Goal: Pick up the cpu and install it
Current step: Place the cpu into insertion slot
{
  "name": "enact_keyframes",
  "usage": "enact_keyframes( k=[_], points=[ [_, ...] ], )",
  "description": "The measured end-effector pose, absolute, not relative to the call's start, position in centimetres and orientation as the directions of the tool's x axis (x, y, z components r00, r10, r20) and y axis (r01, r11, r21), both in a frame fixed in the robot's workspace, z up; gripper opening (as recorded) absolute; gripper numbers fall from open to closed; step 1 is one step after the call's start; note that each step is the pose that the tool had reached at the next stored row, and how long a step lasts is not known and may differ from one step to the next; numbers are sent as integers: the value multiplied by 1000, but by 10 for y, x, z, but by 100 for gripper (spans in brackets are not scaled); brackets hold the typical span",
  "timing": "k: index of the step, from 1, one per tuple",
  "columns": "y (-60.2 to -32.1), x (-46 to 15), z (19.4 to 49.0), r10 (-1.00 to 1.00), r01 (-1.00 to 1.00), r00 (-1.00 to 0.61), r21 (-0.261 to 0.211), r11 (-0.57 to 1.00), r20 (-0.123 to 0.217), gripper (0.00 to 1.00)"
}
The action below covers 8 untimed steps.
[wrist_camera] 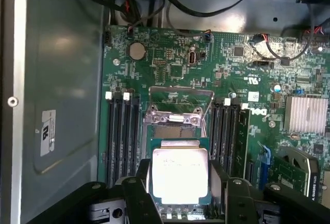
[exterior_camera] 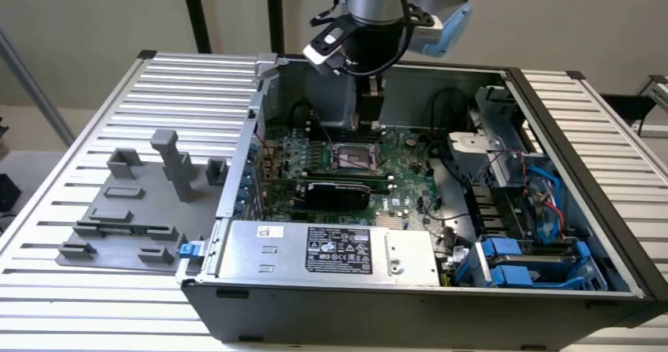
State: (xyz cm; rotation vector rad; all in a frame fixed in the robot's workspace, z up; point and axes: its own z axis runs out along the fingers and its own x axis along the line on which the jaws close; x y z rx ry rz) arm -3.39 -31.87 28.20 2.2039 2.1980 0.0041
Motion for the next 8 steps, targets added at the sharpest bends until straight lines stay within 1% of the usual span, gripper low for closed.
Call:
enact_keyframes(
  k=[4,8],
  points=[
    [-319,-34,276,997,997,72,22,-71,-19,55],
    [-319,-34,270,996,996,83,32,-82,-18,55]
  ],
)
